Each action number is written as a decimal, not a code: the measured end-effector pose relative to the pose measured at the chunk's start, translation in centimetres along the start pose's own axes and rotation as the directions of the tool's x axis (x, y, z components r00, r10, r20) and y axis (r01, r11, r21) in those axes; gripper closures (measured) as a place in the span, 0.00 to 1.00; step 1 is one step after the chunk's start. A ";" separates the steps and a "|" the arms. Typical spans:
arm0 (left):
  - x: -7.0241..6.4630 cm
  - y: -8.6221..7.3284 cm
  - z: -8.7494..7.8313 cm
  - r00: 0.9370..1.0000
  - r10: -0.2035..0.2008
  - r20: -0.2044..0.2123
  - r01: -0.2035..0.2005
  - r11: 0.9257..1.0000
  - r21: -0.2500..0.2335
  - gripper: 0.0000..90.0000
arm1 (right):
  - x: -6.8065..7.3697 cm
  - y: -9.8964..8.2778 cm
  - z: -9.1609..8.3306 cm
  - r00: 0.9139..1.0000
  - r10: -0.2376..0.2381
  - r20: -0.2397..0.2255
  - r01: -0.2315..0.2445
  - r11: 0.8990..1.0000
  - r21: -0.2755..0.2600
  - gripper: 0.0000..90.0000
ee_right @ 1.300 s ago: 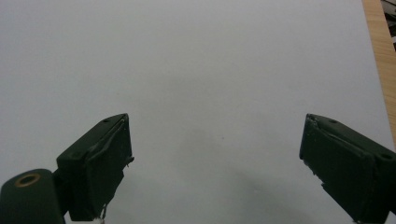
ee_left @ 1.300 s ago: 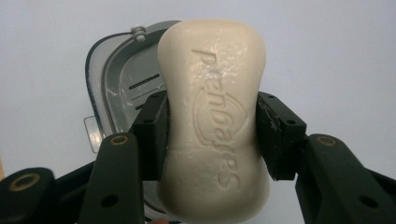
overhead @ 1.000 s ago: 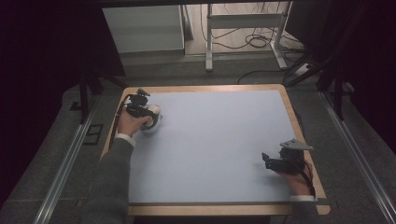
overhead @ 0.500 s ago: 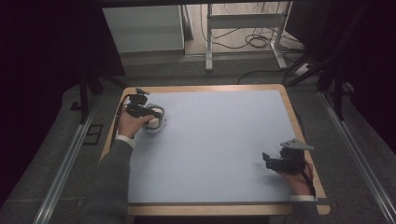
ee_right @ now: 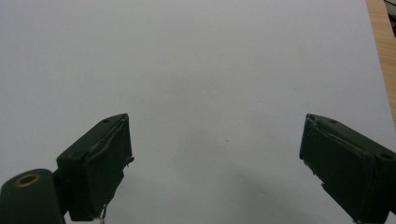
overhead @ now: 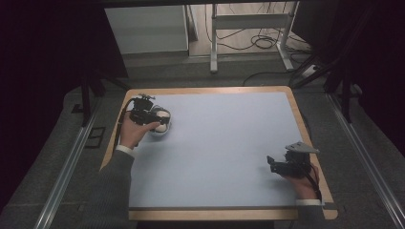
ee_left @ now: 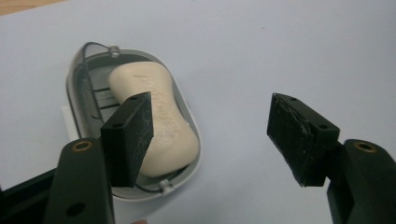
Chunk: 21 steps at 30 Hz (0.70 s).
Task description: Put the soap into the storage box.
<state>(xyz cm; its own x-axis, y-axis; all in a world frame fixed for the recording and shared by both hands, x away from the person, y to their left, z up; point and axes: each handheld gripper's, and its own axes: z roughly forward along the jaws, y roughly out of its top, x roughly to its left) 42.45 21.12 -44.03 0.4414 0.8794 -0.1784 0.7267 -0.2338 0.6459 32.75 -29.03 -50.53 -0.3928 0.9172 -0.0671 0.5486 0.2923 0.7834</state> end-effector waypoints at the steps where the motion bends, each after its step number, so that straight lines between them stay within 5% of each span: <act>1: -0.3 -0.3 -0.2 1.000 0.009 0.006 -0.009 1.000 -0.005 0.35 | 0.0 0.0 0.0 1.000 -0.001 0.001 0.001 1.000 0.001 0.10; 9: -2.4 -2.9 -1.3 0.996 0.063 0.057 -0.061 0.997 -0.043 0.35 | 0.1 0.0 0.0 1.000 -0.004 -0.003 0.004 1.000 -0.001 0.10; 21: -4.4 -7.4 -0.6 0.988 0.112 0.102 -0.109 0.993 -0.036 0.35 | 0.2 0.0 -0.1 1.000 -0.003 -0.002 0.003 1.000 -0.001 0.10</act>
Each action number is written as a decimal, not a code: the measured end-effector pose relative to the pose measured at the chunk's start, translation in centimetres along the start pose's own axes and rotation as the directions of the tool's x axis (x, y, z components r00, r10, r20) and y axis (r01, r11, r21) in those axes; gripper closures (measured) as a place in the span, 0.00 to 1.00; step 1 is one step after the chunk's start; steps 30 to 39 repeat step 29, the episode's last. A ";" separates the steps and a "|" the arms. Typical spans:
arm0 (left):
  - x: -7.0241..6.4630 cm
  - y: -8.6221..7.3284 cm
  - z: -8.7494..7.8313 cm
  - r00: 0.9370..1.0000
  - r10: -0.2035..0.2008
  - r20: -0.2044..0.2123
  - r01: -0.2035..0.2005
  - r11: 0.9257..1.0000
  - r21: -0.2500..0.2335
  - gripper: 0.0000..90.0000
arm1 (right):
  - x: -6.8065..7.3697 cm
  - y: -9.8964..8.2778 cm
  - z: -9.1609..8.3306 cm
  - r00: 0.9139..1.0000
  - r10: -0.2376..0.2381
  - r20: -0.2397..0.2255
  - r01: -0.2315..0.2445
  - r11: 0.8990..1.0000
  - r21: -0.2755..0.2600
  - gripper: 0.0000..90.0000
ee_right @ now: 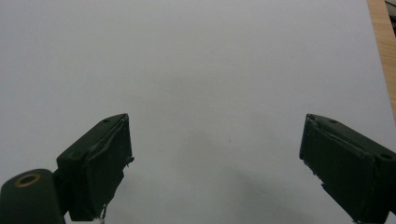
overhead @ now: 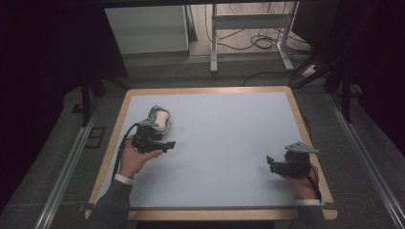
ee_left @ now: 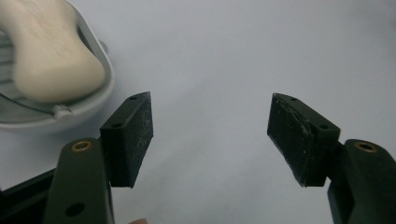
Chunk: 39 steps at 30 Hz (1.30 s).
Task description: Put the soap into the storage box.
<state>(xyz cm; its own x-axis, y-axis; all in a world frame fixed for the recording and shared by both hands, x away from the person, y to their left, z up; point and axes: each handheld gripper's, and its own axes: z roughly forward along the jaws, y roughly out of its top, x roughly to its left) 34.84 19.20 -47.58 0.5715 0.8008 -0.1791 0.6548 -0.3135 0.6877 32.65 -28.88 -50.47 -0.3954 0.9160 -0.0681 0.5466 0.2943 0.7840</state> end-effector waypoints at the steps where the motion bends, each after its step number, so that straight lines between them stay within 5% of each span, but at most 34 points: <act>1: -0.2 -0.4 0.1 1.000 0.007 -0.002 -0.007 1.000 -0.003 0.36 | 0.0 0.0 0.0 1.000 0.000 0.000 0.000 1.000 0.000 0.10; 17: -1.1 -3.8 1.1 0.999 -0.003 0.040 0.003 1.000 -0.001 0.35 | 0.0 0.0 0.0 1.000 -0.004 0.006 0.004 1.000 -0.001 0.10; 39: -1.0 -4.4 1.4 0.999 -0.009 0.045 0.009 1.000 -0.006 0.33 | 0.5 0.2 -0.1 1.000 -0.021 -0.014 0.020 1.000 -0.022 0.10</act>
